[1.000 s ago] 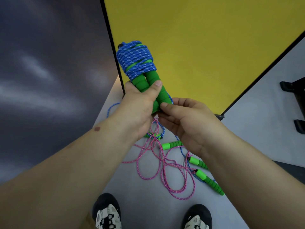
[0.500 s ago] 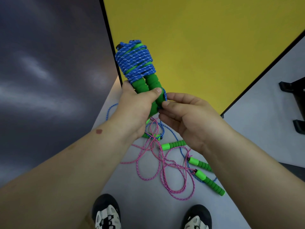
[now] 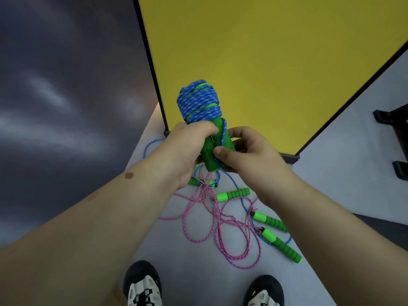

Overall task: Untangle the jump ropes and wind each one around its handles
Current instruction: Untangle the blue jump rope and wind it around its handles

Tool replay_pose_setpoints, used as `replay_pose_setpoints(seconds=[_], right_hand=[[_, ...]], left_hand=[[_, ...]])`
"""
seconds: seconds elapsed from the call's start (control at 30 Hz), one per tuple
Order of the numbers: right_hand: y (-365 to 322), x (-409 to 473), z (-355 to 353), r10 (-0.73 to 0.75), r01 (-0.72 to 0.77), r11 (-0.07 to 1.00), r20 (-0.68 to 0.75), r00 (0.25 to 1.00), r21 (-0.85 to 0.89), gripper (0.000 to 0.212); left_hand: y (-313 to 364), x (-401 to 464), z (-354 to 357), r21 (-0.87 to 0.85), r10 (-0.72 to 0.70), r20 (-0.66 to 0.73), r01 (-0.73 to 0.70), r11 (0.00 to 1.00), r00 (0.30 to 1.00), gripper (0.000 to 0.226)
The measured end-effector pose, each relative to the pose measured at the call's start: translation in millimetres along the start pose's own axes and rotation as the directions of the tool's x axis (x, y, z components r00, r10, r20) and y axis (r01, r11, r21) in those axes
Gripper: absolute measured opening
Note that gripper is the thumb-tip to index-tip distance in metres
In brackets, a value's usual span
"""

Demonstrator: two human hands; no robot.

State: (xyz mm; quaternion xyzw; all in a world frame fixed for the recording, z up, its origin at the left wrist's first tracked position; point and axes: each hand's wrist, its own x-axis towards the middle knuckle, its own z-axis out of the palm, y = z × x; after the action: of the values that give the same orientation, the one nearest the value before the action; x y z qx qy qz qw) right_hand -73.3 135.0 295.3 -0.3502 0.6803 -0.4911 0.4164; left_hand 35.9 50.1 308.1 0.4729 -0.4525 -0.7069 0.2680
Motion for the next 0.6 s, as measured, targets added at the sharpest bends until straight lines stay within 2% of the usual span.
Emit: replay_pose_setpoints(seconds=[0.07, 0.13, 0.23, 0.3, 0.33, 0.4, 0.43, 0.5, 0.53, 0.6], right_hand=[[3, -4, 1, -0.035, 0.035, 0.997, 0.004, 0.999, -0.066, 0.033], [7, -8, 5, -0.094, 0.093, 0.973, 0.008, 0.996, -0.212, 0.037], [8, -13, 12, -0.134, 0.130, 0.919, 0.014, 0.991, -0.372, 0.053], [4, -16, 12, -0.091, 0.118, 0.907, 0.086, 0.992, -0.404, 0.059], [1, -15, 10, -0.060, 0.100, 0.916, 0.116, 0.992, -0.389, 0.057], [-8, -12, 3, -0.048, 0.073, 0.957, 0.094, 0.994, -0.281, 0.038], [-13, -10, -2, -0.061, 0.068, 0.976, 0.041, 0.997, -0.209, 0.026], [-25, -6, -11, -0.106, 0.100, 0.991, -0.058, 0.993, -0.089, 0.022], [-30, -4, -13, -0.130, 0.126, 0.990, -0.071, 0.989, -0.063, 0.023], [-38, -4, -14, -0.190, 0.185, 0.979, -0.057, 0.980, -0.091, 0.028]], left_hand=[[3, 2, -3, 0.026, 0.055, -0.048, -0.054, 0.998, 0.997, 0.076], [5, 3, -6, 0.016, 0.090, -0.063, -0.089, 0.996, 0.994, 0.085], [1, 4, -6, -0.055, 0.119, -0.014, -0.120, 0.991, 0.993, 0.066], [1, 3, -7, -0.062, 0.152, 0.015, -0.151, 0.987, 0.988, 0.054], [1, 6, -9, -0.064, 0.166, 0.028, -0.164, 0.984, 0.986, 0.049], [0, 9, -12, -0.041, 0.196, 0.042, -0.194, 0.980, 0.980, 0.045], [-1, 10, -12, 0.026, 0.221, 0.040, -0.222, 0.975, 0.975, 0.047], [-3, 7, -12, 0.273, 0.295, 0.058, -0.300, 0.914, 0.954, 0.059], [-4, 5, -11, 0.399, 0.344, 0.083, -0.347, 0.849, 0.935, 0.065], [-10, 5, -10, 0.624, 0.455, 0.135, -0.432, 0.651, 0.880, 0.072]])
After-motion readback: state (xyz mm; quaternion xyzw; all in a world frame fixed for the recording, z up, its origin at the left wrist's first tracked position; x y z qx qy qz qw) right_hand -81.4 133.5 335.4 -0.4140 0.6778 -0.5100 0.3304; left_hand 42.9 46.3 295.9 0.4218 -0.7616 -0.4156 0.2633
